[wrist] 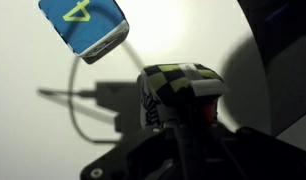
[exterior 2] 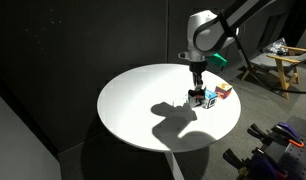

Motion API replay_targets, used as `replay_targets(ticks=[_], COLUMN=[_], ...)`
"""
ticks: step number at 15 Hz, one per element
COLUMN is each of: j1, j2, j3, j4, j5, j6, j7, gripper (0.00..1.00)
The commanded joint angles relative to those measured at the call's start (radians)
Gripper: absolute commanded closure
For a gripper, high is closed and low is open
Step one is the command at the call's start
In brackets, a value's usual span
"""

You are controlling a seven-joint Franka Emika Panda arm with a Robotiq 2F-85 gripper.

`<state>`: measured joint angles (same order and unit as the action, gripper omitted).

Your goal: Turn the plushy cube on the left in an anticlockwise direction

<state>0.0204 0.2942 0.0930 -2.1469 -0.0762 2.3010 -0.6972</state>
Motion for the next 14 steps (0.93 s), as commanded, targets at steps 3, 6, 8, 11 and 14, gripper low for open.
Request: replay_targets(ticks=[3, 6, 8, 11, 14], j1=[-0.009, -0.005, -0.002, 0.000, 0.000], j2=[-0.043, -0.053, -0.056, -0.034, -0.037], j3=[0.022, 0.020, 0.017, 0.016, 0.016], j4=[-0.006, -0.006, -0.003, 0.002, 0.002], j5=[-0.043, -0.046, -0.036, -0.023, -0.023], j6=[-0.053, -0.064, -0.058, -0.042, -0.042], j7=[-0.153, -0.209, -0.207, -0.188, -0.188], gripper=[0.97, 0.97, 0.97, 0.89, 0.89])
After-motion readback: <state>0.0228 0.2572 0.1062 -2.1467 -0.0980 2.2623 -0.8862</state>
